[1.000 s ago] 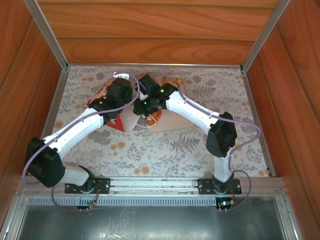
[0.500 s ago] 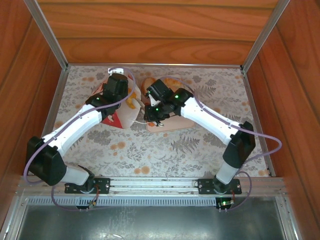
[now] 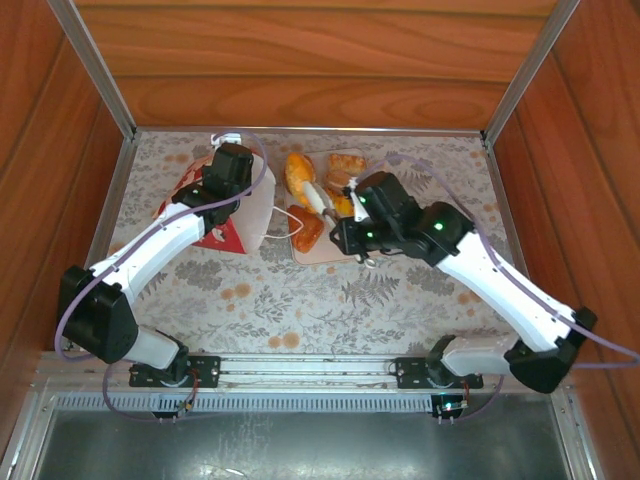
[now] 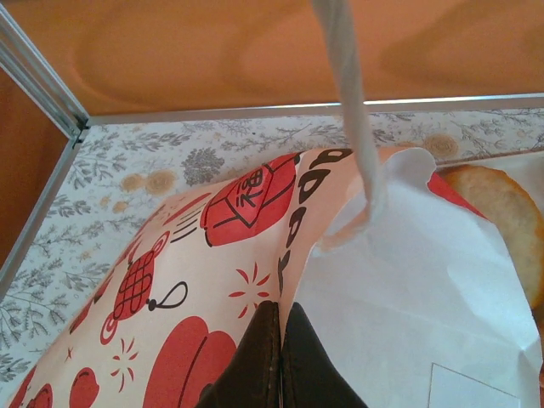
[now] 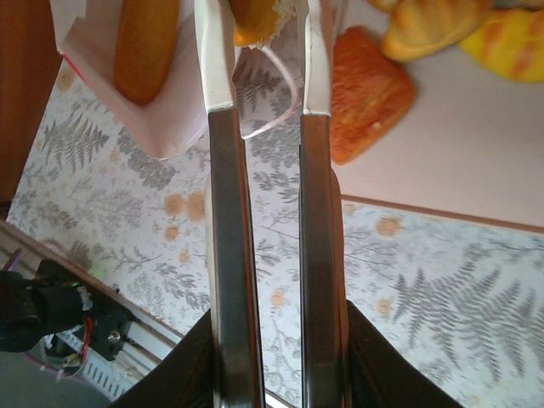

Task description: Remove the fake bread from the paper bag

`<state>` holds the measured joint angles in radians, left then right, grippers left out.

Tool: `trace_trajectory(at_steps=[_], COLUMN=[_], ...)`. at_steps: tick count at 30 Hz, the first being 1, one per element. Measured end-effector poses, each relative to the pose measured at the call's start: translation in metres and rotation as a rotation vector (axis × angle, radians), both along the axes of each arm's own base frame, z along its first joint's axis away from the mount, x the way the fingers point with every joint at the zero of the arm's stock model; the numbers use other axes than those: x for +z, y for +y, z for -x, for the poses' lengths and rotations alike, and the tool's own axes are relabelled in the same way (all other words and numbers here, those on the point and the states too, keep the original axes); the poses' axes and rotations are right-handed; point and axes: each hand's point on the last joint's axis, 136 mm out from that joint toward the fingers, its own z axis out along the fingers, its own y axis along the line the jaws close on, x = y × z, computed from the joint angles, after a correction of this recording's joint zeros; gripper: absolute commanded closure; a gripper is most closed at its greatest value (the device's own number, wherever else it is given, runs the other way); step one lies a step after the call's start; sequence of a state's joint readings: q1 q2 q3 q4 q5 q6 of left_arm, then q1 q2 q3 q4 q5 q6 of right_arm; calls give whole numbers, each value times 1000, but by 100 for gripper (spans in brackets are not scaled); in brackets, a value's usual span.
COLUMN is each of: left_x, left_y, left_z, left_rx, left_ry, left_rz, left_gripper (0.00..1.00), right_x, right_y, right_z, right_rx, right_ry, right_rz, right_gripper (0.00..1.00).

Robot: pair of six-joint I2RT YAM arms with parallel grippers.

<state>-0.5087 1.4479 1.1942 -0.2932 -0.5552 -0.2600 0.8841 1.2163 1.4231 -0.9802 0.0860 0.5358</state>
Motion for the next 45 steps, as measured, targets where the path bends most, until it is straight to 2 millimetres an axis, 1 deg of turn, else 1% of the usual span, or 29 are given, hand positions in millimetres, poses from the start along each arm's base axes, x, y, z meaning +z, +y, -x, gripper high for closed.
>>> trace_trajectory(at_steps=[3,5,8,12,15,17,22,34,41,45], left_x=[0,0,1,3,7,10,13,12,10,10], left_y=[0,0,0,0,-1,-1,-2,-1,0,-1], left_z=[0,0,0,3,5,7,8,9,11,11], left_rx=[2,4,4,-3,-8,-10,-14,-15,-16,-18], left_ry=[0,-1,-1,1,-6,-11,-16,-14,-10,-10], left_rz=[4,7,11,20,37,47,57,57,56,57], left_gripper=[100,100,100,100,100,100,100,100,100,100], right_x=[5,2,-15,-48,-69,-79,-96,-137,-151,-158], right_y=[-26,-43,-69,-96,-110,-117,-123,-114,-116,-120], right_z=[5,8,14,21,24,25,20,-4,-14,-15], right_rx=[-63,-109,-175,-243,-276,-293,-317,-323,-334,-338], right_ry=[-32,-40,-21,26,54,66,81,132,148,158], right_rz=[27,59,138,271,358,404,502,665,718,739], right_gripper=[93,94,93,93,93,93,92,89,88,88])
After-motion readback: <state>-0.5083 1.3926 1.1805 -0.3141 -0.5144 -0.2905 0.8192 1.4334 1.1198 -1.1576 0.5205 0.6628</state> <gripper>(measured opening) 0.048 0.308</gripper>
